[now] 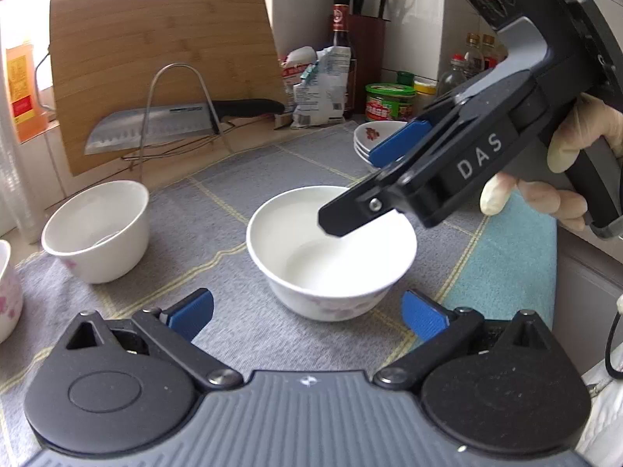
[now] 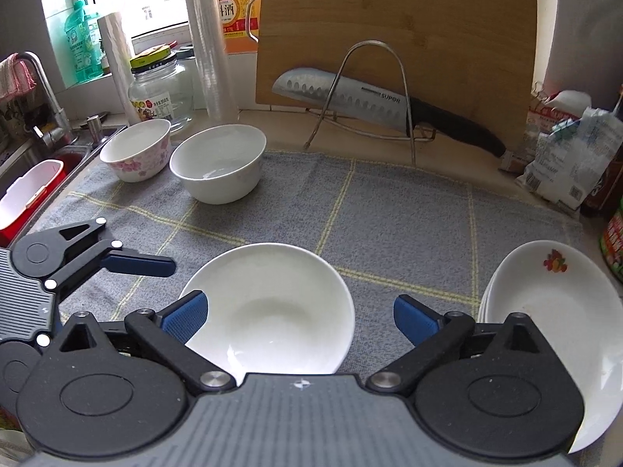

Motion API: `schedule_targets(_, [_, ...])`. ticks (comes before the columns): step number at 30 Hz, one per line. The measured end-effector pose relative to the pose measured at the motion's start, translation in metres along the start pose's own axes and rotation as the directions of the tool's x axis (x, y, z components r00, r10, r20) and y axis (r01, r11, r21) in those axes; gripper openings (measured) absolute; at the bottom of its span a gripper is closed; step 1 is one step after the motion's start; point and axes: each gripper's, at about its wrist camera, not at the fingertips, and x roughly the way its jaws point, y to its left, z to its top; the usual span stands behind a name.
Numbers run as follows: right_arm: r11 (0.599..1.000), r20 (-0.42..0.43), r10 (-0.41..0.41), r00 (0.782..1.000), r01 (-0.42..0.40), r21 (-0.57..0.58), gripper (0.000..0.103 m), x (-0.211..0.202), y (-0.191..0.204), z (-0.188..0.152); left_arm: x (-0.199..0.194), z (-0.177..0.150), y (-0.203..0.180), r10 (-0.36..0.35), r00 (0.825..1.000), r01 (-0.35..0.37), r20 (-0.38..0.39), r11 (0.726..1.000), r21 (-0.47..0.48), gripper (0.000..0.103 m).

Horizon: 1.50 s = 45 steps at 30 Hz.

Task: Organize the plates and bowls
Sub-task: 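Lower the bowl onto the towel beside the plates and open the right gripper, then grasp the rim of the second white bowl with the left gripper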

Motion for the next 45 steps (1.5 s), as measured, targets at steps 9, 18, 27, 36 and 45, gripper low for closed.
schedule_targets(9, [0.997, 0.064, -0.081, 0.995, 0.081, 0.004, 0.103, -0.012, 0.029, 0.002, -0.044, -0.029, 0.042, 0.183, 0.983, -0.182, -0.007, 0.974, -0.135, 0.102])
schedule_targets(18, [0.996, 0.088, -0.090, 0.992, 0.092, -0.020, 0.103, -0.012, 0.079, 0.012, -0.072, -0.042, 0.077, 0.216, 0.976, -0.215, -0.011, 0.969, -0.118, 0.102])
schedule_targets(27, [0.994, 0.080, -0.055, 0.995, 0.062, -0.087, 0.103, -0.002, 0.088, 0.019, -0.078, -0.023, 0.094, 0.261, 0.965, -0.259, -0.008, 0.953, -0.156, 0.102])
schedule_targets(36, [0.994, 0.114, -0.012, 0.993, 0.024, -0.109, 0.103, 0.013, 0.076, 0.036, -0.060, 0.017, 0.110, 0.285, 0.959, -0.279, -0.003, 0.938, -0.204, 0.102])
schedule_targets(45, [0.992, 0.120, -0.022, 0.993, 0.037, -0.117, 0.103, 0.026, 0.071, 0.043, -0.037, 0.045, 0.115, 0.358, 0.933, -0.349, 0.015, 0.918, -0.187, 0.102])
